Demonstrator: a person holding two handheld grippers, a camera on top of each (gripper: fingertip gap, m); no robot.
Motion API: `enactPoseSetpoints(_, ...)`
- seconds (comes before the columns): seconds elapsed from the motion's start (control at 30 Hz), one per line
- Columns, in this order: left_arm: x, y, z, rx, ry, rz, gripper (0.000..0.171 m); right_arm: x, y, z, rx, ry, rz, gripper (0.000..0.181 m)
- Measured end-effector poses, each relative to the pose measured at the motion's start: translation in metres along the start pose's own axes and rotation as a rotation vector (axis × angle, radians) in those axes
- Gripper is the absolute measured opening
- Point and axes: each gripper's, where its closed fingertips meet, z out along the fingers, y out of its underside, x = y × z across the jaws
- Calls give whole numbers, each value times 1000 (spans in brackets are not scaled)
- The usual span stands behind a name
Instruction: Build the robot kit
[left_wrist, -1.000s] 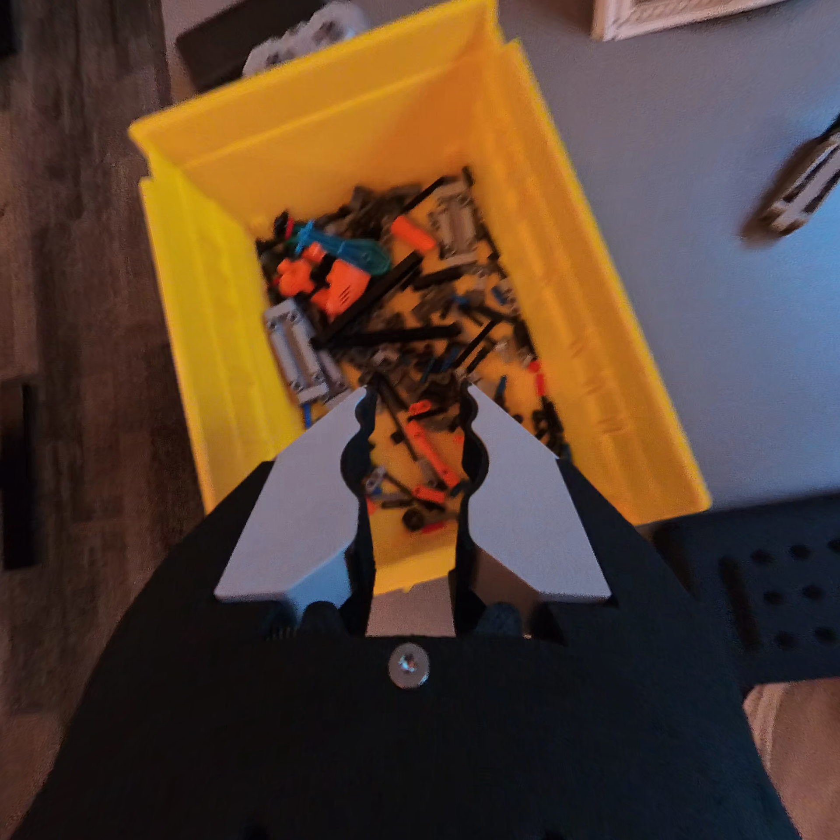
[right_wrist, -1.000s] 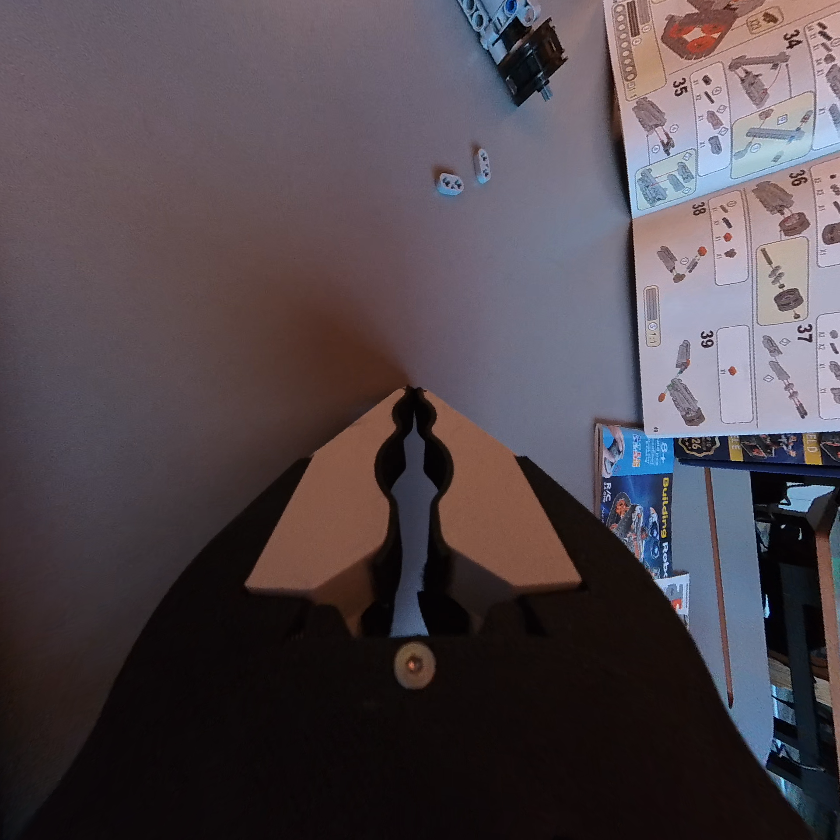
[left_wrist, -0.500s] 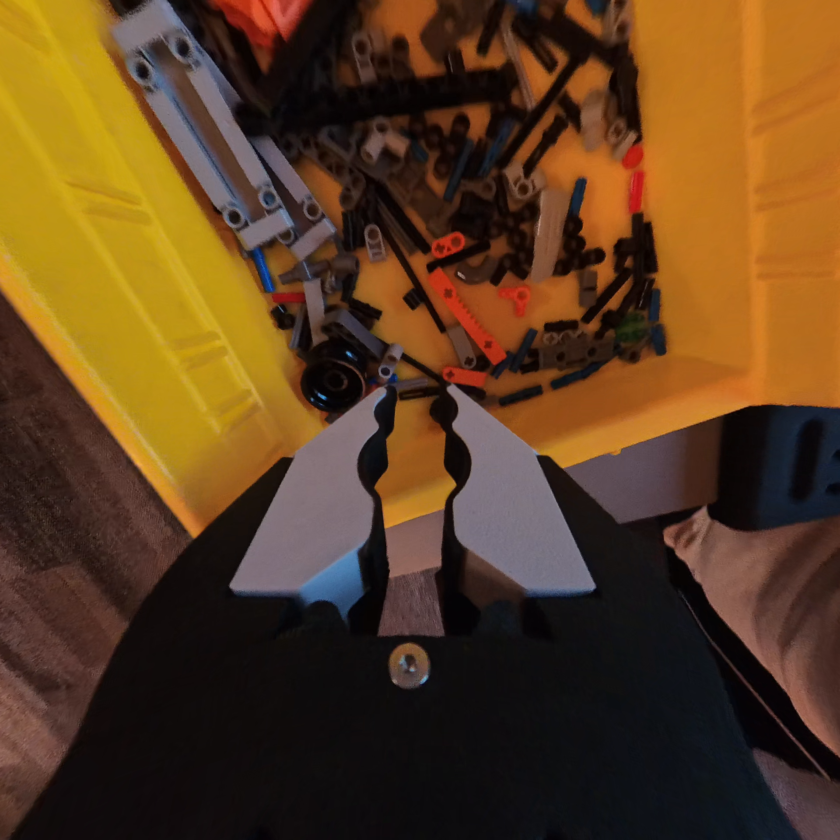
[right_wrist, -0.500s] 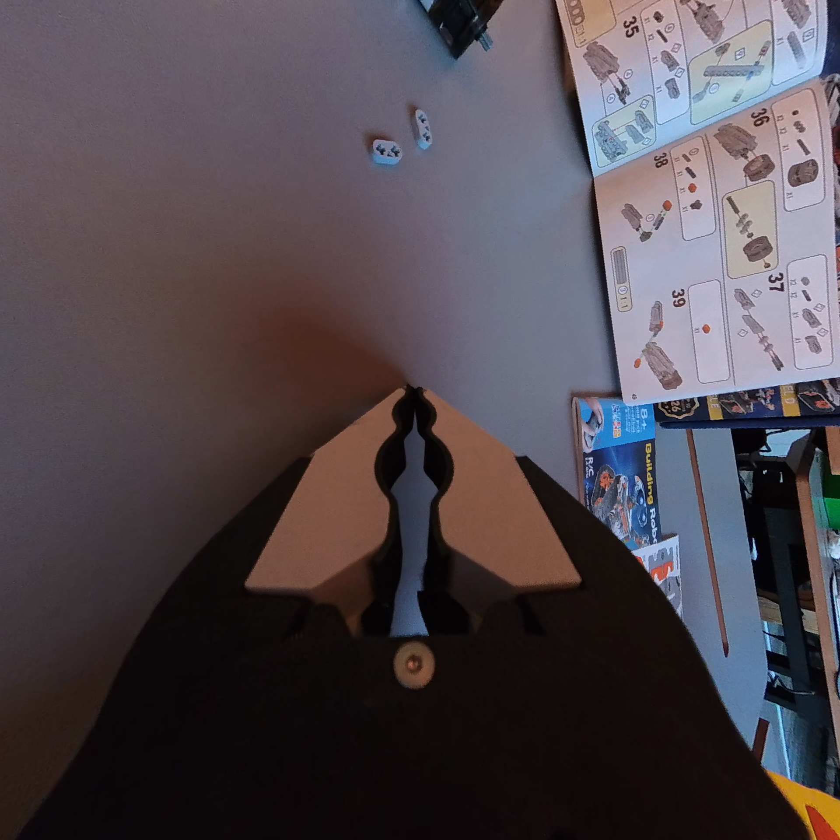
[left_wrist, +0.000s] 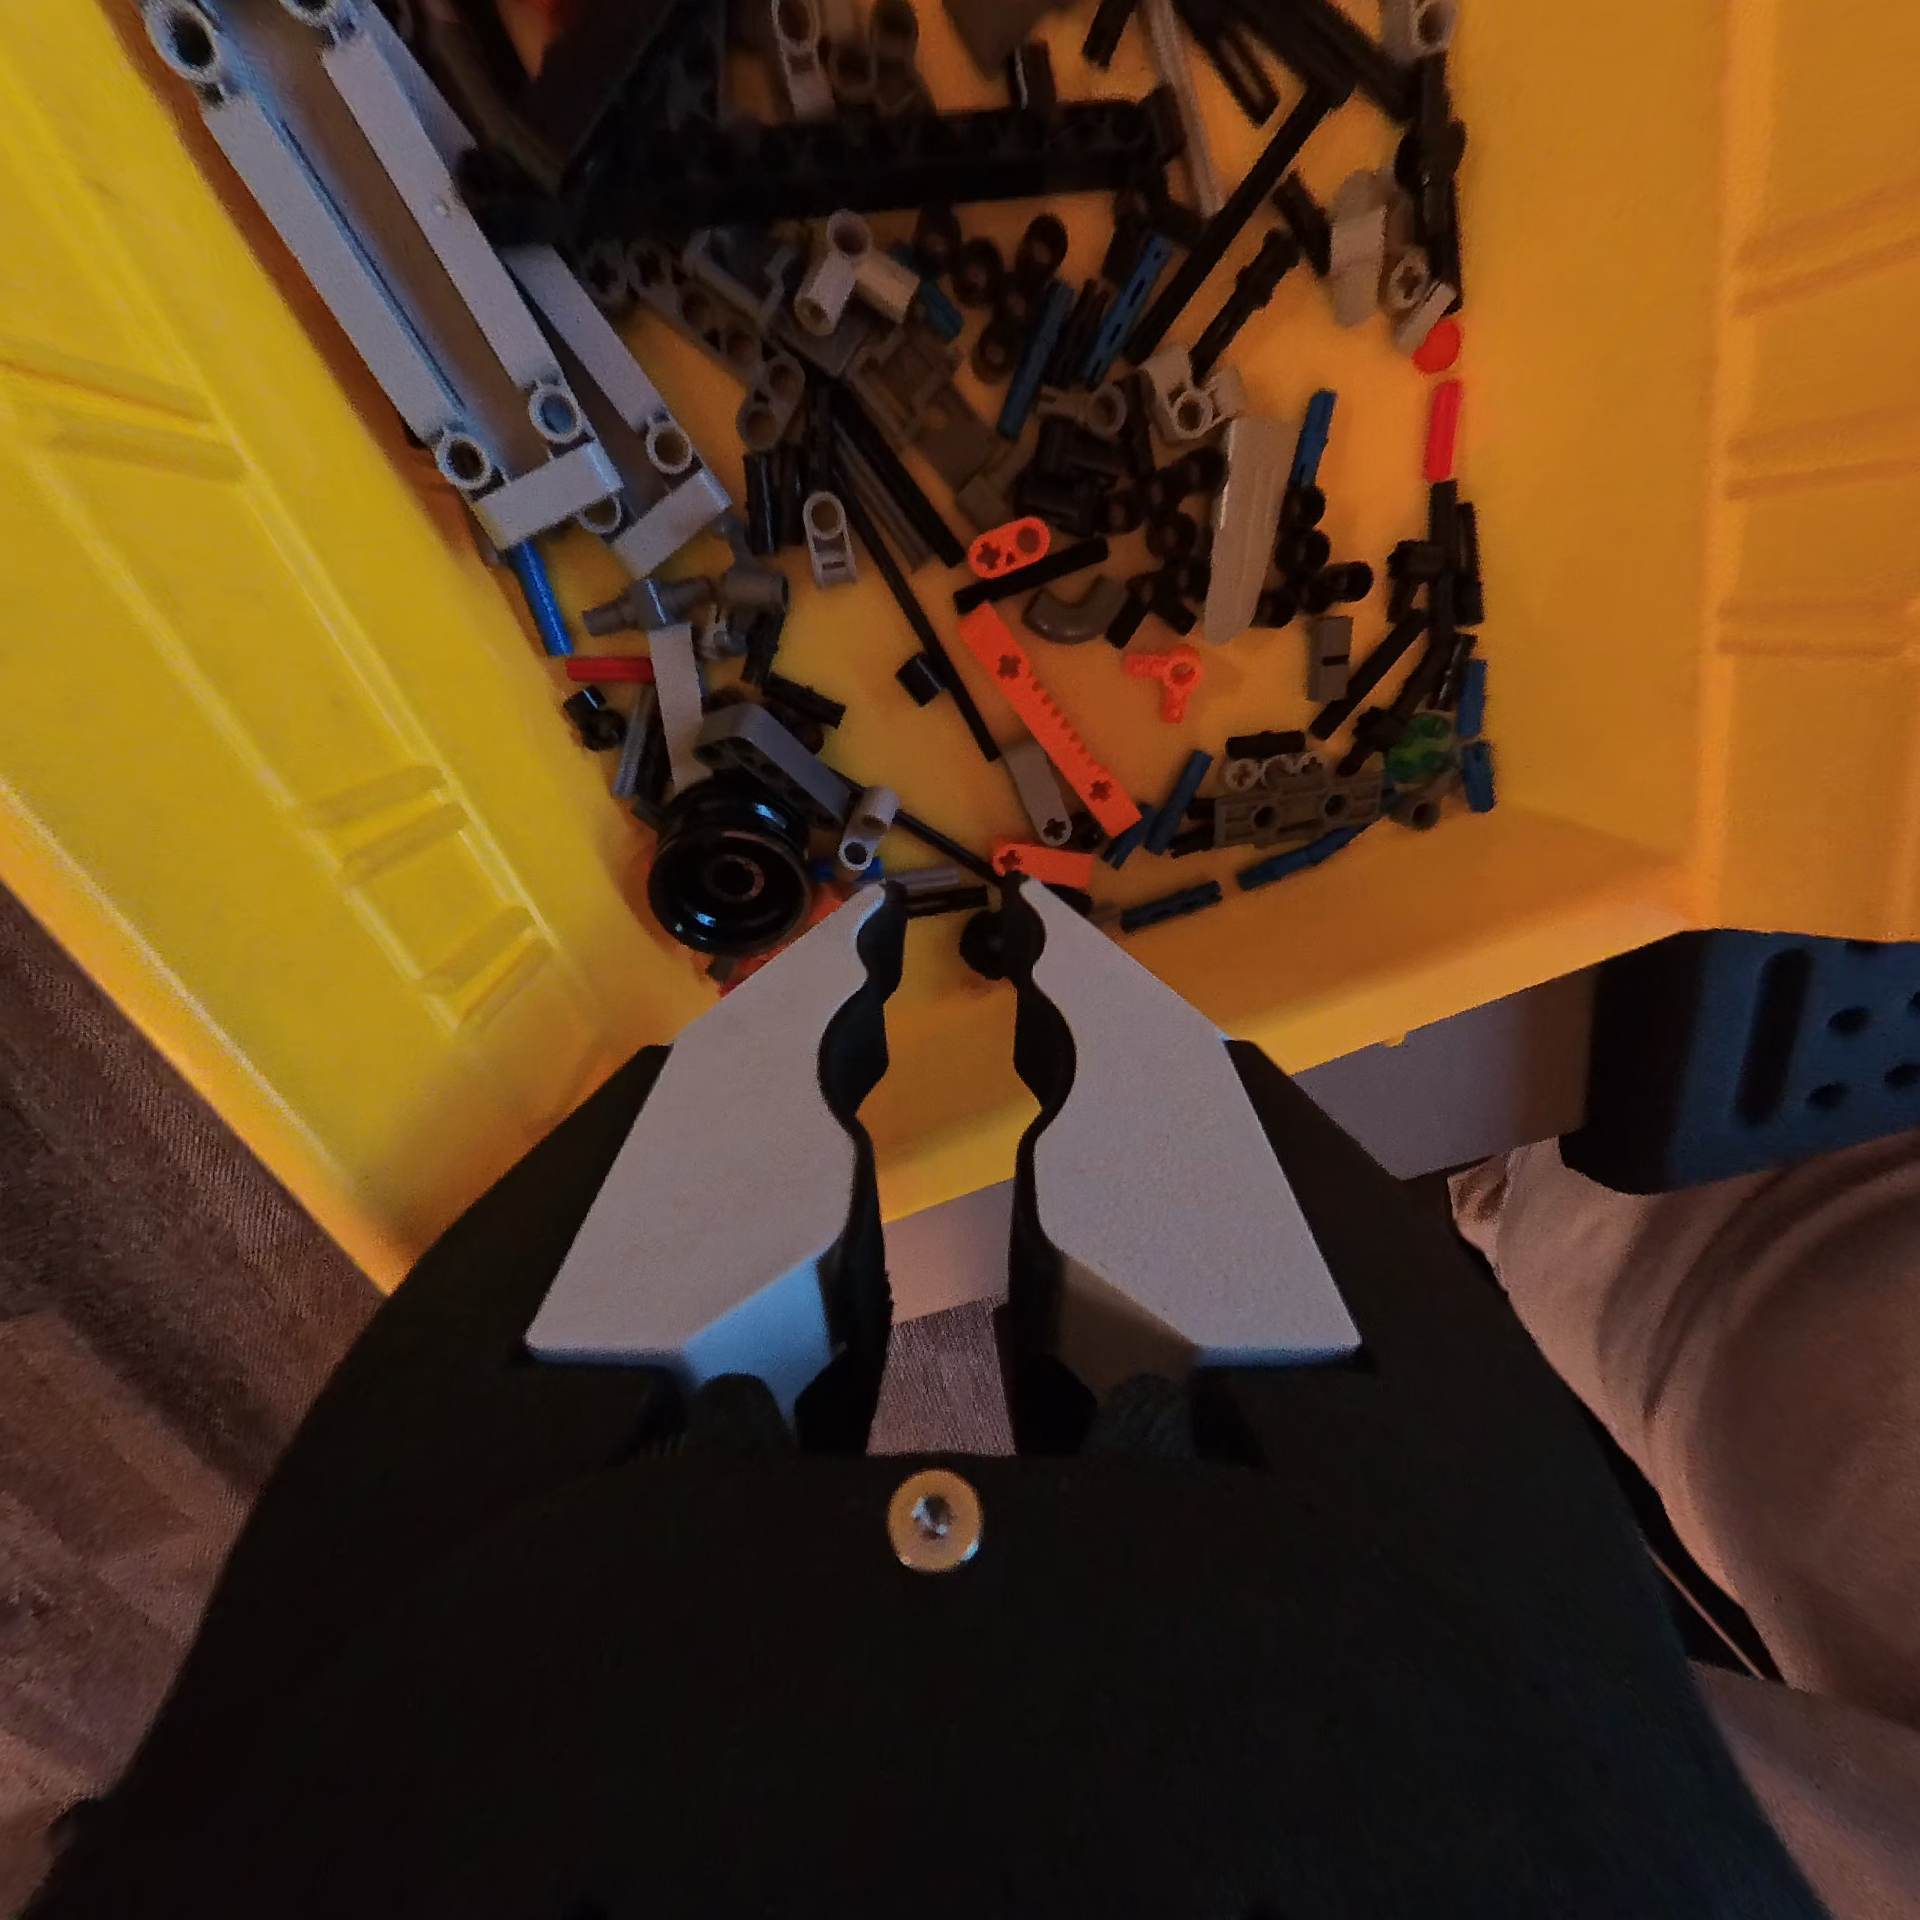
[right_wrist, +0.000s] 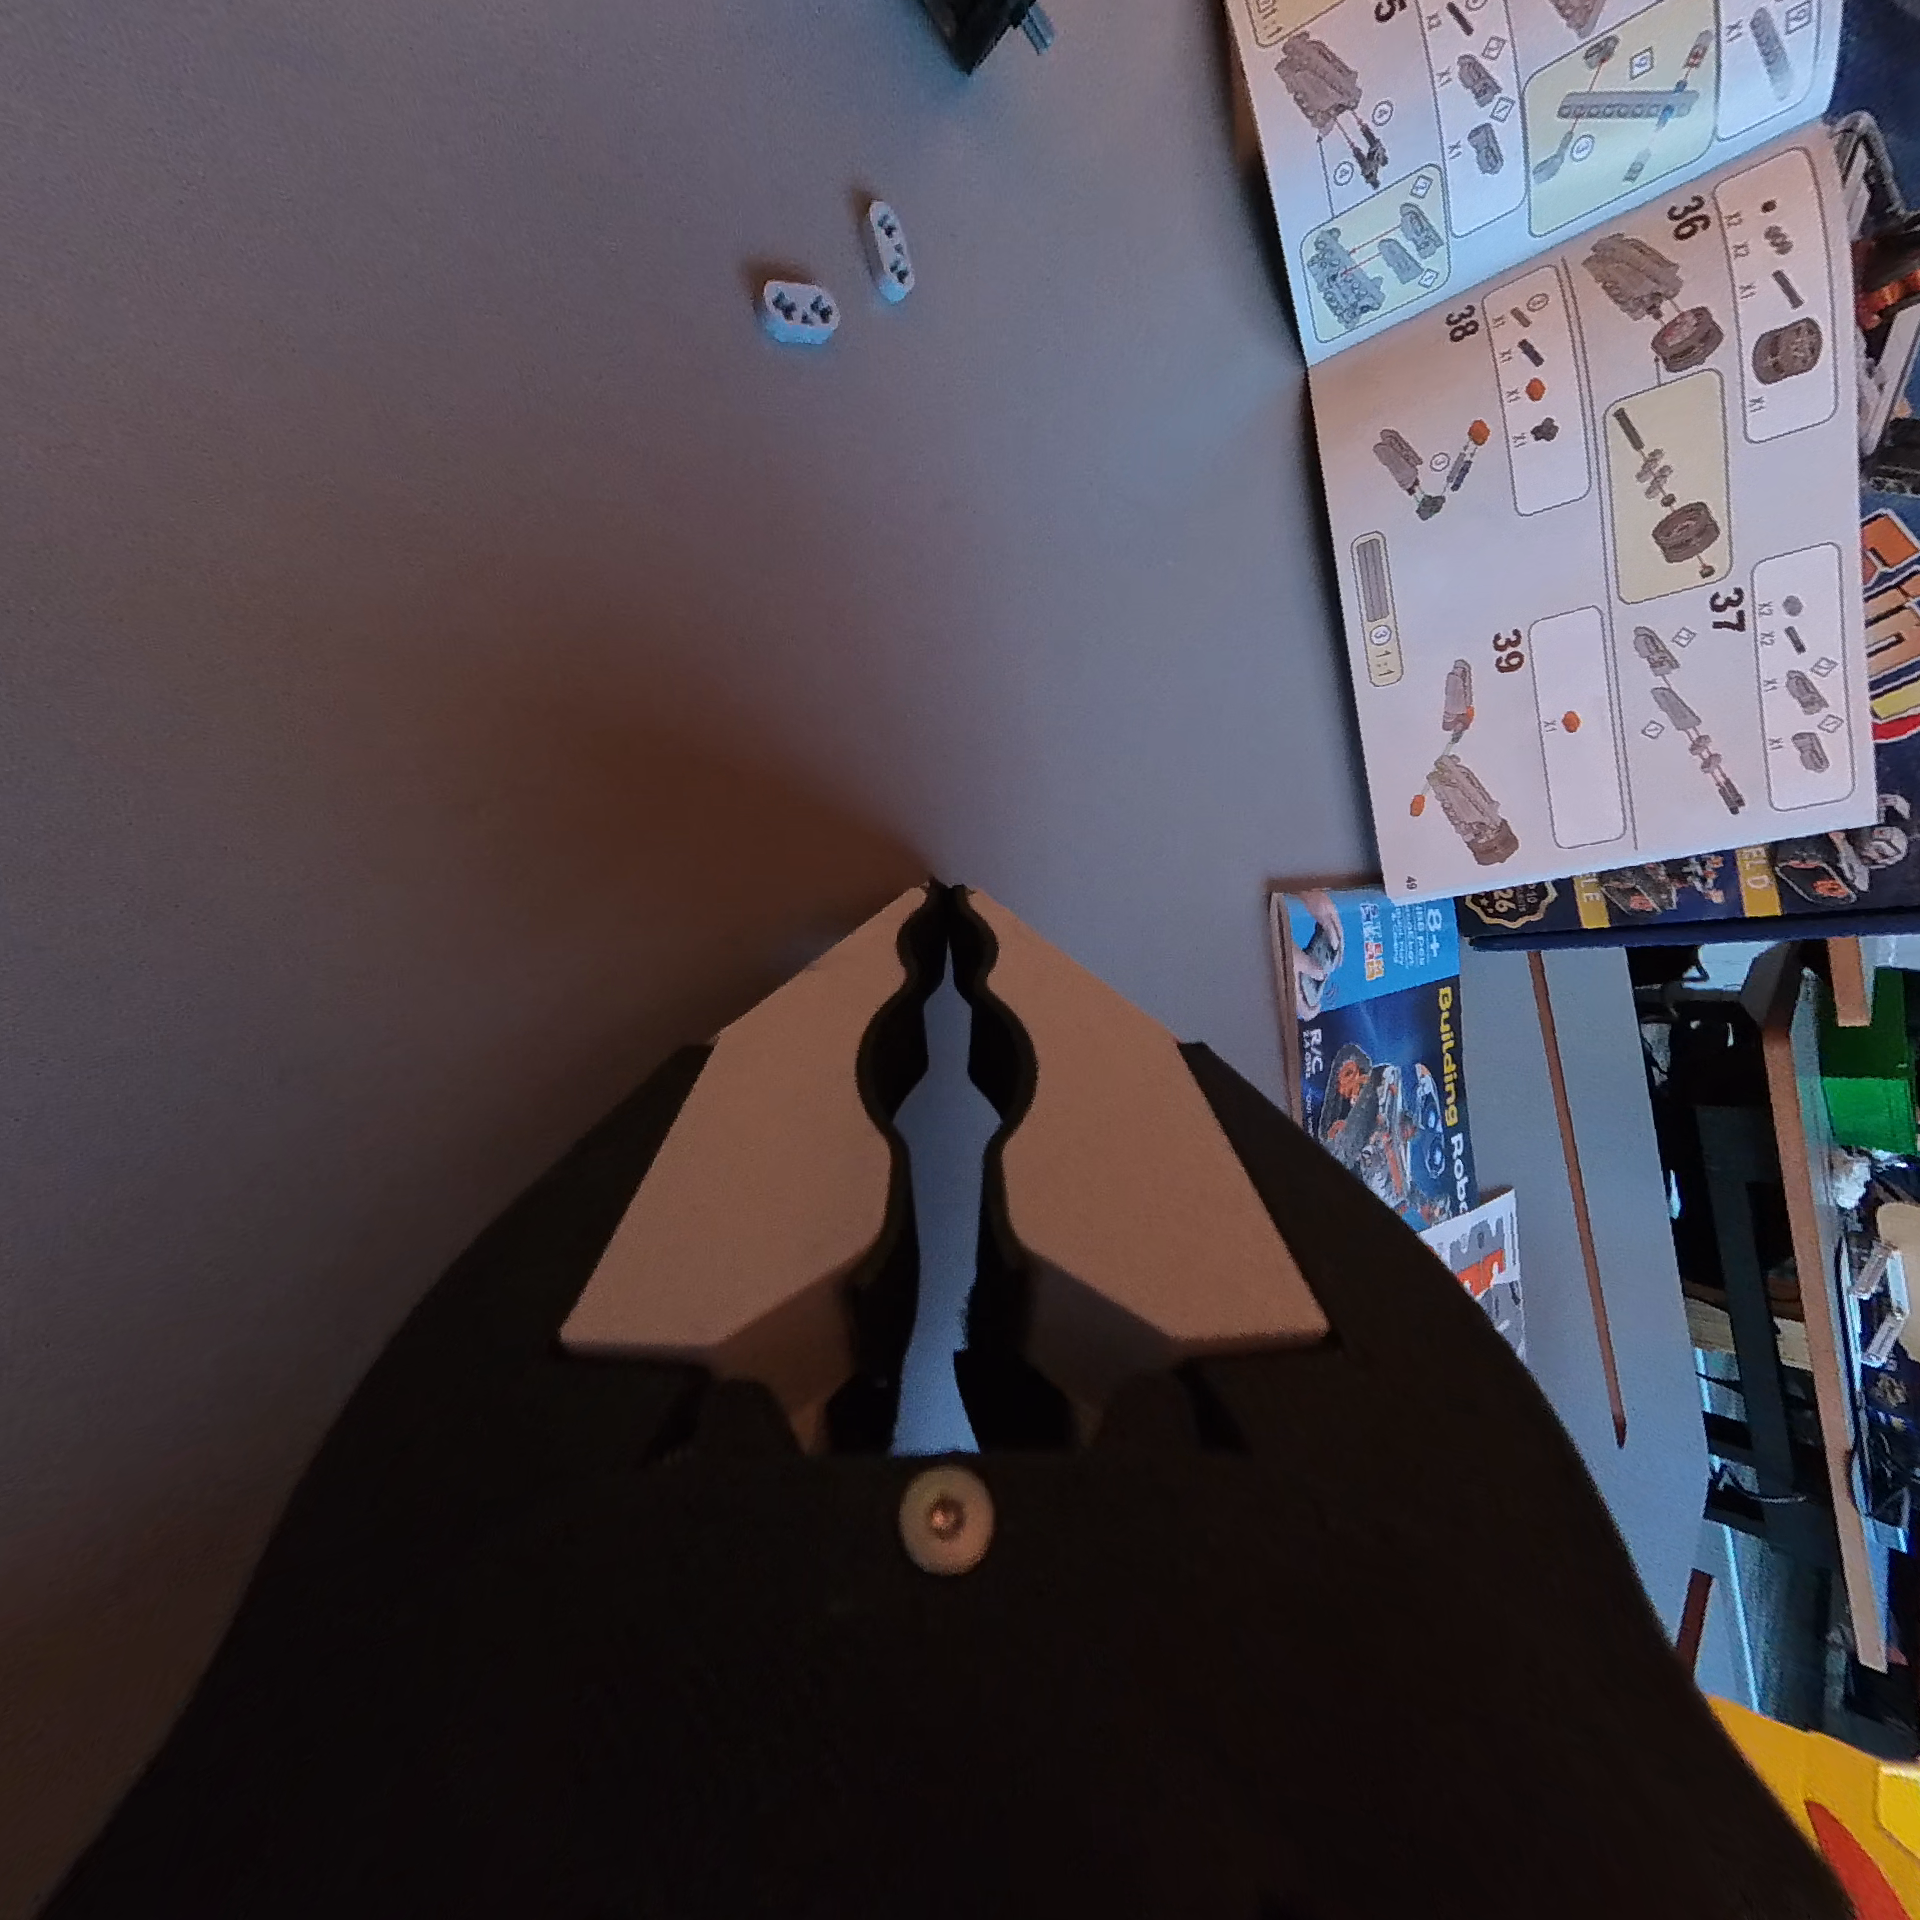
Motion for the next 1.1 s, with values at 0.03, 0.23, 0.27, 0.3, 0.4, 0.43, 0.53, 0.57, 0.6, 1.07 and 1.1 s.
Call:
enactPoseSetpoints(0.03,1,-3,-2,20,-1,2,16,0,0,0,-3,3,-5,0)
enactPoseSetpoints(0.23,0,-29,-17,207,-74,-29,14,-4,-3,-2,53,-67,111,0)
enactPoseSetpoints(0.27,-1,-33,-21,239,-91,-36,14,-4,-2,-2,65,-94,159,0)
enactPoseSetpoints(0.3,-2,-38,-25,270,-112,-43,13,-3,0,-3,65,-110,198,0)
enactPoseSetpoints(0.4,-10,-50,-37,363,-200,-79,13,-2,5,-6,47,-137,268,0)
enactPoseSetpoints(0.43,-12,-53,-40,387,-224,-90,14,-2,5,-7,40,-139,284,1)
enactPoseSetpoints(0.53,-14,-59,-41,401,-265,-99,16,-6,4,-10,13,-149,318,2)
enactPoseSetpoints(0.57,-15,-60,-40,393,-277,-102,18,-8,3,-11,9,-156,327,2)
enactPoseSetpoints(0.6,-16,-61,-39,382,-287,-102,20,-9,3,-12,6,-164,340,2)
enactPoseSetpoints(1.07,-18,-72,-31,318,-250,-117,24,-11,9,-17,9,-234,499,6)
enactPoseSetpoints(1.1,-16,-65,-29,286,-244,-117,23,-11,9,-17,11,-235,502,6)
